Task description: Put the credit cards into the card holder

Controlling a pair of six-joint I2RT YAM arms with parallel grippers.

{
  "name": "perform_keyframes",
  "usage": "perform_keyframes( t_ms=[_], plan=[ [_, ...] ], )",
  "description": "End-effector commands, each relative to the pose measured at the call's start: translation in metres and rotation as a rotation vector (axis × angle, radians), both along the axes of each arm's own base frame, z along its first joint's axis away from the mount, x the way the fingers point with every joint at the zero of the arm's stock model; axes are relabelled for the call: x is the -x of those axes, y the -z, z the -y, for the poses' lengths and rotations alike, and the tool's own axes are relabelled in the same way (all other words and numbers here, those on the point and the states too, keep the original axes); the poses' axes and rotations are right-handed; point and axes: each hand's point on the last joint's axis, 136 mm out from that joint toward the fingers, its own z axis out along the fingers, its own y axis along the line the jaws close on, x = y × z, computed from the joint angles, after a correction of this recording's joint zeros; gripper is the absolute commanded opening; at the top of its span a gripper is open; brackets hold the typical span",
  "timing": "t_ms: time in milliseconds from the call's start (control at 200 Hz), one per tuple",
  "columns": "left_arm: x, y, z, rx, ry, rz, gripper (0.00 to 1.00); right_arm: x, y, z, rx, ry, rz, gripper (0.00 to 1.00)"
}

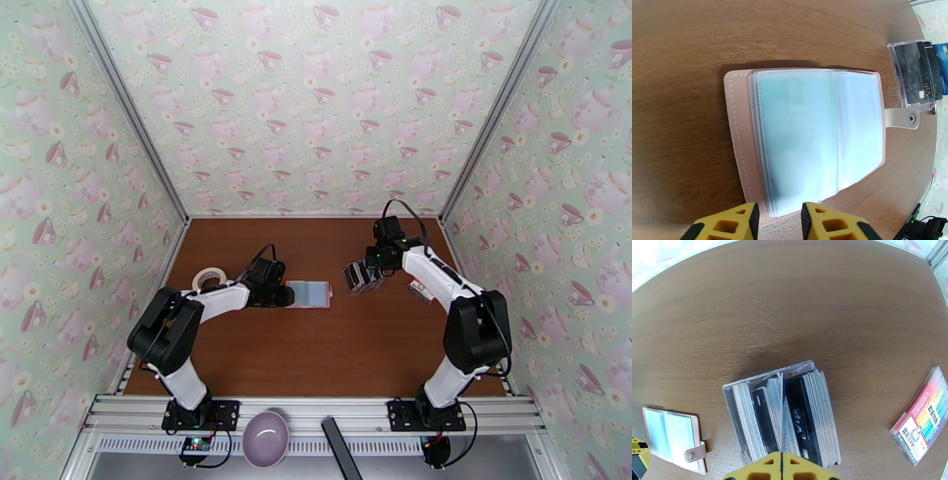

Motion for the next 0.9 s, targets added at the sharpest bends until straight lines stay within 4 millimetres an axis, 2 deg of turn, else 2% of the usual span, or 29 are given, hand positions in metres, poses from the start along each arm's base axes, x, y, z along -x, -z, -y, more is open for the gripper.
perform_keyframes(
  t_ms=[0,230,346,456,561,736,896],
  plan=[
    [0.0,-0.003,0.001,0.025,0.001,0.004,0.35,0.003,0.01,-0.002,0.012,-0.009,-0.038,0.11],
    [0.001,-0.003,0.0,0.026,0.0,0.004,0.35,0.003,0.012,-0.003,0.012,-0.012,-0.045,0.11],
    [0.0,-0.003,0.0,0.028,-0.002,0.004,0.35,0.003,0.011,-0.002,0.016,-0.008,-0.042,0.08],
    [0.0,-0.003,-0.001,0.028,0.0,0.004,0.35,0.004,0.0,0.0,0.015,-0.001,-0.015,0.05],
    [0.001,-0.004,-0.001,0.027,0.003,0.004,0.35,0.008,-0.023,-0.004,-0.011,-0.004,0.036,0.05],
    [0.0,-0.009,-0.001,0.028,0.001,0.012,0.35,0.025,-0.056,-0.036,-0.125,-0.066,0.113,0.04],
    [-0.002,-0.008,-0.004,0.019,-0.002,0.014,0.36,0.045,-0.062,-0.081,-0.358,-0.131,0.14,0.04]
  ],
)
